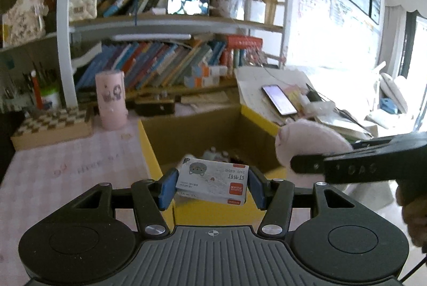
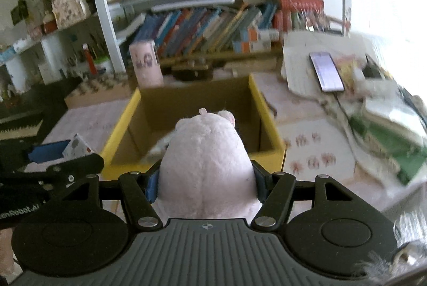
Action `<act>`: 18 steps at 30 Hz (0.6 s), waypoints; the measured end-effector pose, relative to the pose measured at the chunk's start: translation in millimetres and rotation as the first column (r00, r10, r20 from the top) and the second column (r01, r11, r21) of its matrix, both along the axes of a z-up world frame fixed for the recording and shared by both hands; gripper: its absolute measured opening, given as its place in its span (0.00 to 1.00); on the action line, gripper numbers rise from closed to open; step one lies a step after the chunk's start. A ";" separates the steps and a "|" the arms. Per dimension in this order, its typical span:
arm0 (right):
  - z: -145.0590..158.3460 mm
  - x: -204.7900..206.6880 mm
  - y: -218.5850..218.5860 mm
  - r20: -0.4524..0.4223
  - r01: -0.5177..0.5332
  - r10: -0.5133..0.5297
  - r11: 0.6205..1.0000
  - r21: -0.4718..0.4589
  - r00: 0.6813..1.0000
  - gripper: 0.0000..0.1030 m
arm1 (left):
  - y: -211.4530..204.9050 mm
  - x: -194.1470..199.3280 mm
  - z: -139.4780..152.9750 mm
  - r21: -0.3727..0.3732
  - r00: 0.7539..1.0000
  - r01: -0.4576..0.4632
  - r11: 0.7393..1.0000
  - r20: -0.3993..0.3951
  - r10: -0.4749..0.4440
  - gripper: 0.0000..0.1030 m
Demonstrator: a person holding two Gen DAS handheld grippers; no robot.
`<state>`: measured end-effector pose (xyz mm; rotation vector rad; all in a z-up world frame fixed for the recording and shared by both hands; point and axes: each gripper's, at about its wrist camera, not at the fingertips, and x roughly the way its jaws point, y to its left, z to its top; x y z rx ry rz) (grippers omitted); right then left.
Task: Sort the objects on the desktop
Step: 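Lower into the box and open the right tool while the left tool releases the white box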
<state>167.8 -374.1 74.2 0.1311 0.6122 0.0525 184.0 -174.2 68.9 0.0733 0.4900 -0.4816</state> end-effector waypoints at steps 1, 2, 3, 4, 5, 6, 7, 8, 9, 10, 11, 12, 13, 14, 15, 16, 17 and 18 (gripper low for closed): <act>4.1 6.3 -3.9 0.016 -0.009 0.009 1.000 -0.003 1.000 0.60 | -2.9 3.8 1.4 0.005 1.000 -0.007 1.000 0.008 0.007 0.53; 7.0 11.3 -6.3 0.027 -0.015 0.015 1.000 -0.007 1.000 0.60 | -6.7 8.6 2.7 0.011 1.000 -0.015 1.000 0.015 0.014 0.53; 9.4 17.4 -8.7 0.038 -0.020 0.021 1.000 -0.010 0.999 0.60 | -10.4 13.4 3.0 0.016 1.000 -0.019 1.000 0.019 0.019 0.53; 11.7 25.0 -10.9 0.046 -0.027 0.028 1.000 -0.012 0.999 0.60 | -14.9 19.1 3.1 0.026 1.000 -0.023 0.999 0.022 0.023 0.53; 13.3 31.0 -12.4 0.053 -0.034 0.035 0.999 -0.014 0.998 0.60 | -18.9 23.0 2.9 0.037 0.999 -0.027 0.999 0.023 0.026 0.53; 14.3 38.9 -13.4 0.059 -0.044 0.045 0.999 -0.017 0.997 0.60 | -23.2 27.7 1.8 0.048 0.999 -0.028 0.998 0.022 0.027 0.53; 14.5 45.3 -14.1 0.061 -0.052 0.053 0.998 -0.023 0.997 0.60 | -27.8 32.7 -0.2 0.061 0.999 -0.028 0.998 0.020 0.027 0.53; 14.6 52.4 -14.3 0.062 -0.062 0.063 0.998 -0.030 0.996 0.60 | -32.9 38.0 -2.7 0.078 1.000 -0.028 0.997 0.016 0.027 0.53; 14.3 60.7 -14.0 0.062 -0.076 0.078 0.997 -0.035 0.995 0.60 | -37.4 42.1 -5.5 0.093 1.000 -0.026 0.995 0.012 0.025 0.53; 13.5 66.5 -13.6 0.060 -0.090 0.092 0.995 -0.040 0.994 0.60 | -42.3 47.6 -8.7 0.111 1.000 -0.024 0.994 0.009 0.023 0.53; 12.1 74.0 -13.2 0.056 -0.105 0.108 0.993 -0.049 0.993 0.61 | -46.0 52.3 -11.4 0.125 1.000 -0.025 0.992 0.008 0.024 0.53; 10.2 82.2 -12.5 0.051 -0.119 0.123 0.991 -0.059 0.991 0.61 | -50.0 58.6 -14.8 0.140 1.000 -0.028 0.990 0.003 0.028 0.53; 7.9 90.5 -11.7 0.044 -0.134 0.137 0.989 -0.068 0.990 0.61 | -52.7 64.7 -18.1 0.149 0.999 -0.032 0.988 -0.006 0.033 0.53; 5.5 99.8 -11.1 0.032 -0.146 0.148 0.987 -0.075 0.988 0.61 | -55.7 72.4 -22.1 0.156 0.999 -0.037 0.987 -0.021 0.040 0.54; 2.0 110.8 -10.9 0.016 -0.156 0.158 0.985 -0.077 0.987 0.61 | -58.6 79.9 -26.3 0.162 0.998 -0.042 0.986 -0.038 0.049 0.54; -1.3 120.6 -10.4 -0.002 -0.167 0.168 0.983 -0.078 0.986 0.61 | -61.1 86.1 -30.0 0.166 0.997 -0.043 0.985 -0.056 0.053 0.53; -5.0 129.3 -10.6 -0.021 -0.177 0.176 0.981 -0.077 0.984 0.61 | -64.1 92.2 -34.4 0.174 0.995 -0.045 0.984 -0.077 0.059 0.53; -8.7 138.5 -10.4 -0.042 -0.183 0.180 0.980 -0.077 0.983 0.61 | -67.3 97.0 -37.7 0.184 0.994 -0.046 0.982 -0.091 0.064 0.53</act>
